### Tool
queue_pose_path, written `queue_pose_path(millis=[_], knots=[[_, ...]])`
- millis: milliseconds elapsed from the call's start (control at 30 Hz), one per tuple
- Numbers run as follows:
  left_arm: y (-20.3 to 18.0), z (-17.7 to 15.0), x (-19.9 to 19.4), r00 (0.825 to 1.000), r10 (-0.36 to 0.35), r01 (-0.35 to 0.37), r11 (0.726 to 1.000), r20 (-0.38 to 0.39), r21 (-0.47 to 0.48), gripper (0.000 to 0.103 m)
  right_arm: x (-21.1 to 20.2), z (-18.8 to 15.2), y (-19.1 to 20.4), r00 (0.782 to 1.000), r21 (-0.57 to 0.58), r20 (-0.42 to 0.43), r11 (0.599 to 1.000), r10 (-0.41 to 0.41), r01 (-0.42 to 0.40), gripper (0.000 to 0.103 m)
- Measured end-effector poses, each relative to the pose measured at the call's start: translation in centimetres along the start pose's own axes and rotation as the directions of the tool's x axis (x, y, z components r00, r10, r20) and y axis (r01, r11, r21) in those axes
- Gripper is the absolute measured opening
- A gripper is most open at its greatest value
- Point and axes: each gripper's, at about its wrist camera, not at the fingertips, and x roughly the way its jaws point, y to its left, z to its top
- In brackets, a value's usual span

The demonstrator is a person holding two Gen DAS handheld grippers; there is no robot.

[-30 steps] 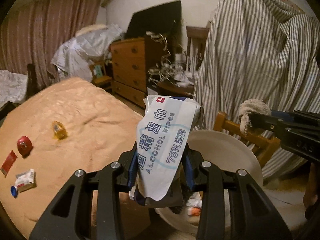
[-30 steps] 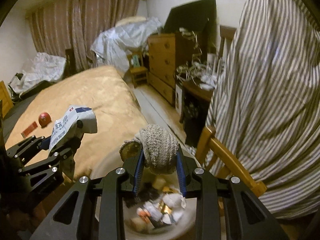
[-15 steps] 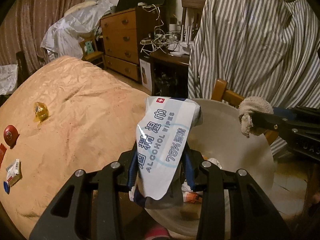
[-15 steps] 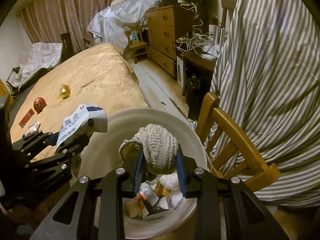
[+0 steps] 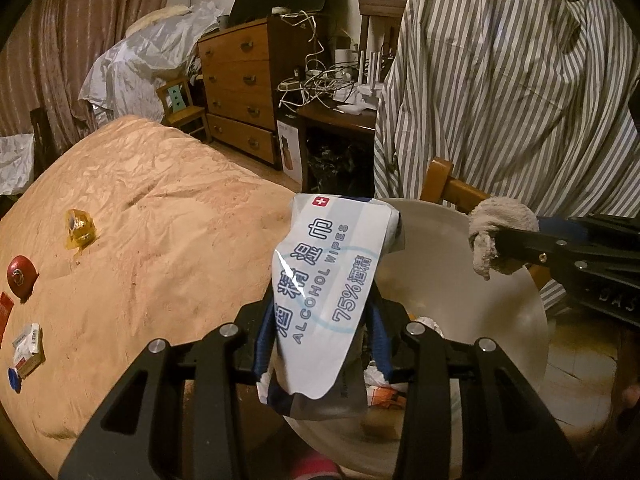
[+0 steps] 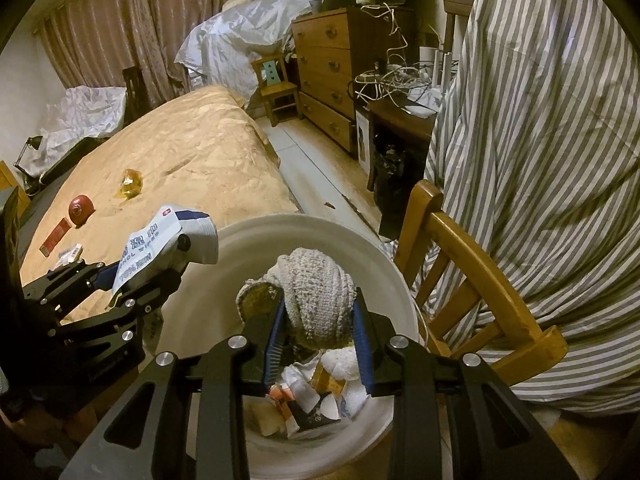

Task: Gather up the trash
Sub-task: 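Hold the wipes packet and grey sock over the white bucket with both tools, then open both tools to drop the wipes packet and sock into the bucket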

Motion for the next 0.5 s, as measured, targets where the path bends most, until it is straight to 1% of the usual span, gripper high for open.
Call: queue_pose_path(millis=[133,267,500], knots=[[-0.2,0.3,-0.4,1.0,-0.007,0.007,1.0,0.019,0.0,0.038,0.0,0.0,0.5,1.0,-0.01,0.003,1.0,0.003,-0.003,0.032],[-0.3,0.6,-1.2,0.998,-0.044,0.044,0.999,0.054,0.002,0.037,-0.2,0.1,0.6,1.0,-0.005,0.009,1.0,0.001,-0.001,0.032],[-0.3,0.9,-0.8,0.997,-0.07,0.07,0.997,0.042,-0.015,0.037,-0.4,0.2,0.5,1.0,-0.002,0.009,1.0,0.004,-0.004,0.032]])
